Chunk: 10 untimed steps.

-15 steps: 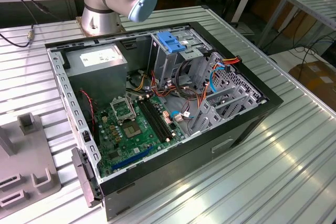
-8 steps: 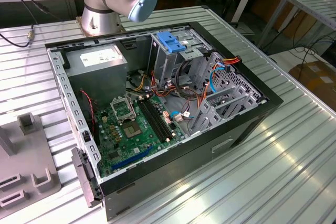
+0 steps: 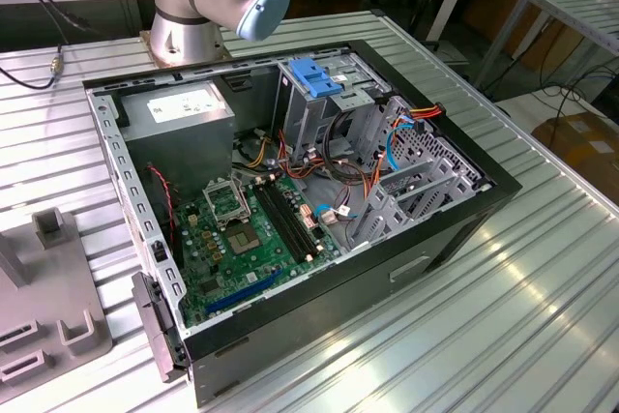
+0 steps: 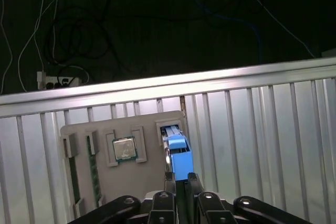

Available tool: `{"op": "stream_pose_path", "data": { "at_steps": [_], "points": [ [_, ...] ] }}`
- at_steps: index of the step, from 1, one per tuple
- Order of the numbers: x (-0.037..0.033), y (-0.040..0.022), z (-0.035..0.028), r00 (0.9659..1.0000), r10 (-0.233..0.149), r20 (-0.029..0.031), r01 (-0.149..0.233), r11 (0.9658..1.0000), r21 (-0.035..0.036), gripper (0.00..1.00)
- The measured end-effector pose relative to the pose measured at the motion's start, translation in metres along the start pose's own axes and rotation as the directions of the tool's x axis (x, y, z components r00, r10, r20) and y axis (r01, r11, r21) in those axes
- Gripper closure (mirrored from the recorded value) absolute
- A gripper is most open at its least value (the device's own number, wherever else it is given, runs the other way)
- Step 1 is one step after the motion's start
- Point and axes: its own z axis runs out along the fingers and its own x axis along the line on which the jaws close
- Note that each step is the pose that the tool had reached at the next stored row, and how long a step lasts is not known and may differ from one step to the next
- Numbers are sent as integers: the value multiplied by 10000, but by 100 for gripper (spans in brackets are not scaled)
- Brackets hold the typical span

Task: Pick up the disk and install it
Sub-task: 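Pick up the disk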

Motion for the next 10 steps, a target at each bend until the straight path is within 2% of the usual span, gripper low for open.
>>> {"op": "stream_pose_path", "data": {
  "at_steps": [3,4,5,9,10],
  "points": [
    [2,0,40,10000,-7,-8,7,10000,1,75],
    [2,0,52,10000,-7,-7,7,10000,4,69],
    [2,0,62,10000,-7,-6,7,10000,5,67],
    [3,-4,140,10000,-6,-11,6,10000,3,44],
    [3,-5,160,10000,-6,-18,6,10000,5,44]
  ]
}}
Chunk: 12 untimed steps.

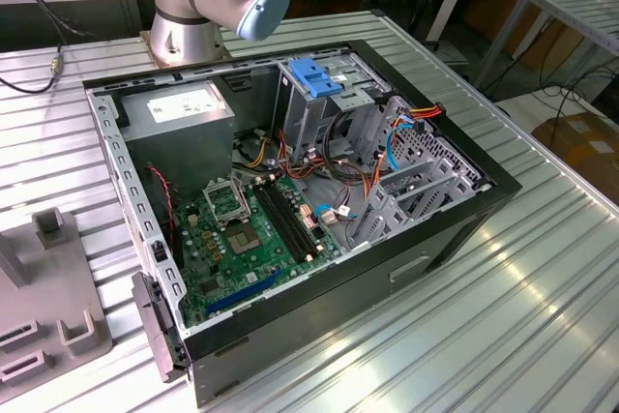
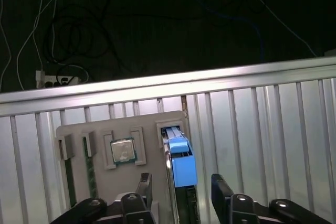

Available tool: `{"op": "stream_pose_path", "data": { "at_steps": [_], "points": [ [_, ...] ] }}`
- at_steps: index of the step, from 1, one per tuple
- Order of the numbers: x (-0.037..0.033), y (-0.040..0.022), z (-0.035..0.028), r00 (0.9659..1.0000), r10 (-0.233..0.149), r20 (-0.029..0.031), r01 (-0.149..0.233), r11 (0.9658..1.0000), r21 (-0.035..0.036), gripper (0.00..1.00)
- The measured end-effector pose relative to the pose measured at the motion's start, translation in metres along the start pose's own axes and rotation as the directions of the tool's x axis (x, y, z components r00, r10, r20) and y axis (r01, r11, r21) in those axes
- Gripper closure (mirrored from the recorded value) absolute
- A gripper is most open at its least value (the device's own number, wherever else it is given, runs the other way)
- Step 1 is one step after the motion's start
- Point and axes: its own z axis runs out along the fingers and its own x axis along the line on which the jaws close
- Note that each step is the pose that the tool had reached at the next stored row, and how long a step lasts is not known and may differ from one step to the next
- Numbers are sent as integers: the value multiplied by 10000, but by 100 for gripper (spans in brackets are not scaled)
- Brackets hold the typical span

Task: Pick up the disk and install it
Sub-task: 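Pick up the disk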

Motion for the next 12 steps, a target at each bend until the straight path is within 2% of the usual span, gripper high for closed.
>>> {"op": "stream_pose_path", "data": {
  "at_steps": [2,3,4,12],
  "points": [
    [1,-2,35,10000,-1,-16,1,10000,1,31],
    [2,-2,59,10000,-2,-25,2,10000,3,31],
    [2,-2,65,10000,-2,-30,2,10000,1,25],
    [2,0,92,10000,-1,-29,1,10000,6,25]
  ]
}}
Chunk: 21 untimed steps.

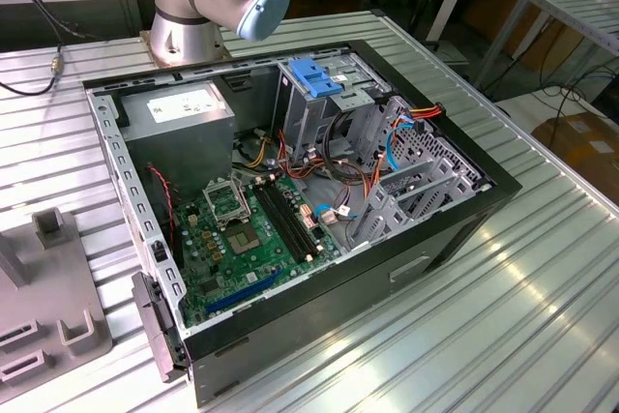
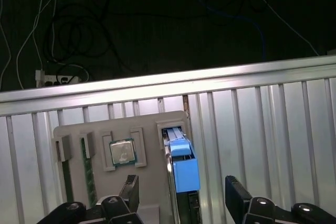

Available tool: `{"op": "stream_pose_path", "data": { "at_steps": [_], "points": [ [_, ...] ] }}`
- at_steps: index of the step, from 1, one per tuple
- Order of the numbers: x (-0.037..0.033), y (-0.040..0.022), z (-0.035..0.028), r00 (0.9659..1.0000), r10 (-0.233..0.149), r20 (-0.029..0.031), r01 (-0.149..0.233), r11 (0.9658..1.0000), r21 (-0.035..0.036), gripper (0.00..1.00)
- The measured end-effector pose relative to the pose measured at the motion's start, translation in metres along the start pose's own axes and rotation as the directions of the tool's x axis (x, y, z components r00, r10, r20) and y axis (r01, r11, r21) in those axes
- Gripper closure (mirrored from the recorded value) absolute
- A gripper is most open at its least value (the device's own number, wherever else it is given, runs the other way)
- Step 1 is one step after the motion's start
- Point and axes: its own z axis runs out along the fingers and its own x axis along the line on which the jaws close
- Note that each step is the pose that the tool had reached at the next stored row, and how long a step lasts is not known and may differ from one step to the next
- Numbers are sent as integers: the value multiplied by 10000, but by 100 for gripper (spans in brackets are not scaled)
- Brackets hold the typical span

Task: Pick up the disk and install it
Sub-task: 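Pick up the disk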

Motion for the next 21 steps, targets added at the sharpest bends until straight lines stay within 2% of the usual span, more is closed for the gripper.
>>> {"op": "stream_pose_path", "data": {
  "at_steps": [7,13,21],
  "points": [
    [-2,5,133,10000,-49,-1,49,10000,-2,25],
    [-45,10,250,10000,-75,0,75,10000,-2,25],
    [-46,10,267,10000,-75,16,75,10000,-4,25]
  ]
}}
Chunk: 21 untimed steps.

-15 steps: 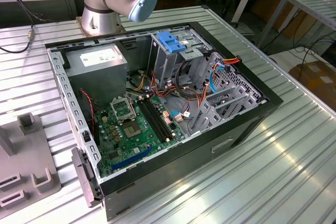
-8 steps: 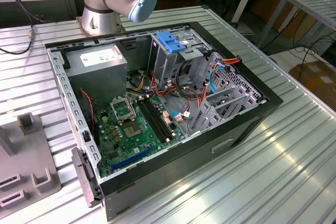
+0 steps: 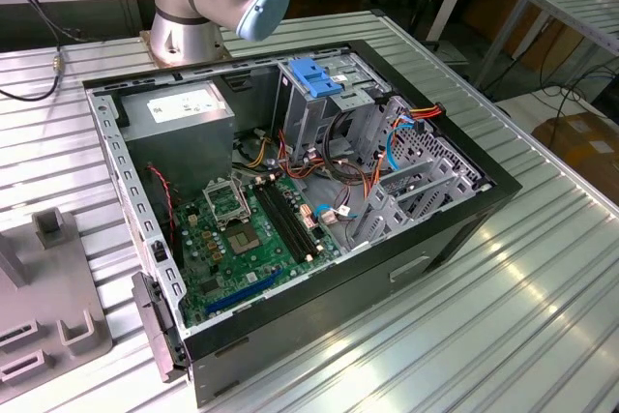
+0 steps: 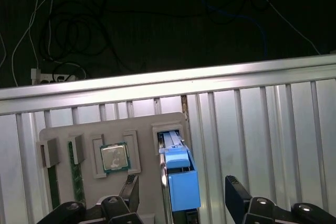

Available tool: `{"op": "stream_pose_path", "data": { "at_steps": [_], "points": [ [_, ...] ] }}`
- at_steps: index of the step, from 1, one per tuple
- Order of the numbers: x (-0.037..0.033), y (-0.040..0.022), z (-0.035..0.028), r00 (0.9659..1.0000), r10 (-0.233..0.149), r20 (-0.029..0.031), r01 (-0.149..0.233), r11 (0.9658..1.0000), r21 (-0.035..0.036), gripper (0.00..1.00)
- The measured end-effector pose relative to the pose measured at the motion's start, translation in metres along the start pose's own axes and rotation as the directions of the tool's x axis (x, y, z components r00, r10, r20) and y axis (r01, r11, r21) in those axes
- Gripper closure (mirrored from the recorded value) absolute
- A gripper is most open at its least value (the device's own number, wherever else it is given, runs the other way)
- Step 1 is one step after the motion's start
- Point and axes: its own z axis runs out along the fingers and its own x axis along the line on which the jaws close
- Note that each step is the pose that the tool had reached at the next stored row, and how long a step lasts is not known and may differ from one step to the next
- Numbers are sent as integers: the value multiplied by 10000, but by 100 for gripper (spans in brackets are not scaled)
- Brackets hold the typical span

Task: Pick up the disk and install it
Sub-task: 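Pick up the disk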

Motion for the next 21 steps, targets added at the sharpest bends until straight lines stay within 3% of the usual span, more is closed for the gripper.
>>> {"op": "stream_pose_path", "data": {
  "at_steps": [6,9,21],
  "points": [
    [0,0,0,10000,0,0,0,10000,0,26],
    [0,0,1,10000,0,0,0,10000,0,40],
    [0,0,3,10000,0,0,0,10000,0,40]
  ]
}}
